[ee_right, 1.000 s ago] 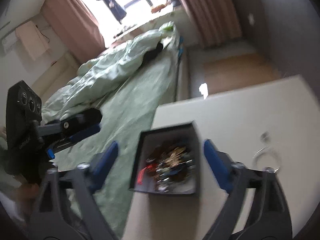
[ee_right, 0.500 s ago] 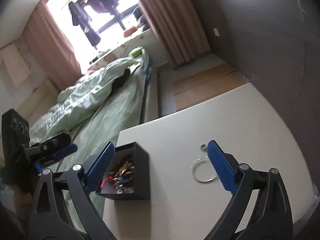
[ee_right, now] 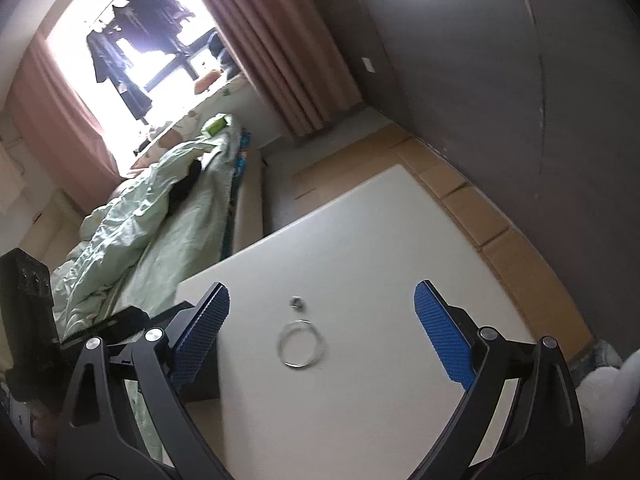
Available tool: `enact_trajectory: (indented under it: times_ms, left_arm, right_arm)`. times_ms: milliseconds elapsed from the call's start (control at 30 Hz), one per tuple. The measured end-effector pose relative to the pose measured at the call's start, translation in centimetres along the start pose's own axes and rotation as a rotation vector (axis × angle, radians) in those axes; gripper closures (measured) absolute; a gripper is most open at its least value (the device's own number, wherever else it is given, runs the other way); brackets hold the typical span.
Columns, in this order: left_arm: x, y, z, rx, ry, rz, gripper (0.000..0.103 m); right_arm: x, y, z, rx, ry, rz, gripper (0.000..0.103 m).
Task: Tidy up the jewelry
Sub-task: 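Move the left tool to the silver hoop earring and grasp it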
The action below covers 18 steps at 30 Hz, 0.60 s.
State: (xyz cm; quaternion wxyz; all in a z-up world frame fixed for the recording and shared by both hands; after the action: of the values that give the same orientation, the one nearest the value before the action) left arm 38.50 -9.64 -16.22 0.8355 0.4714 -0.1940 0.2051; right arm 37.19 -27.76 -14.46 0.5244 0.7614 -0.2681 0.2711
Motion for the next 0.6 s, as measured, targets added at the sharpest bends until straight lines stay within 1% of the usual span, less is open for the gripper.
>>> enact_trajectory:
  times_ms: [100, 267, 400, 433, 500, 600]
  left_arm:
    - [-1.1, -2.5, 0.8, 0.029, -0.031, -0.043, 0.008]
    - [-2.6, -5.9, 0.8, 0.076, -0.046, -0.103, 0.008]
    - [-3.4, -7.7, 0.6, 0.104, -0.058, -0.126, 0.008]
    - [-3.6, -8.0, 0.7, 0.125, -0.080, -0.117, 0.008]
    - [-3.8, -8.5, 0.9, 0.140, -0.114, -0.103, 0.008]
    - [-3.9, -9.1, 0.7, 0.203, -0.148, -0.076, 0.008]
  right_arm:
    - [-0.6, 0.0, 1.6, -0.015, -0.003, -0.029, 0.010]
    - [-1.0, 0.4, 3.8, -0.043, 0.007, -0.039, 0.010]
    - [-1.3, -0.2, 4.9, -0.042, 0.004, -0.046, 0.007]
    - [-1.5, -0.6, 5.3, -0.045, -0.002, -0.055, 0.007]
    - [-1.7, -1.2, 5.8, -0.047, -0.021, -0.076, 0.007]
    - [-1.4, -1.4, 5.8, -0.033, -0.023, -0.071, 0.007]
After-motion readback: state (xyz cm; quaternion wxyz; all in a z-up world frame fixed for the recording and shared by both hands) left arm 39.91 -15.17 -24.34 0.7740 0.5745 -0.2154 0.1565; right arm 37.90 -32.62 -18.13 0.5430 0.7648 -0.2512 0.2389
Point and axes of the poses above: each gripper's, at about its wrist camera, not at the fingertips, and y roughly against the way its jaws point, z to its right, x to its top, the point moved 8 cm from there along -y, roughly the way its jaws point, and after that the axes turned 11 degrees about y, right-handed, at the moved point
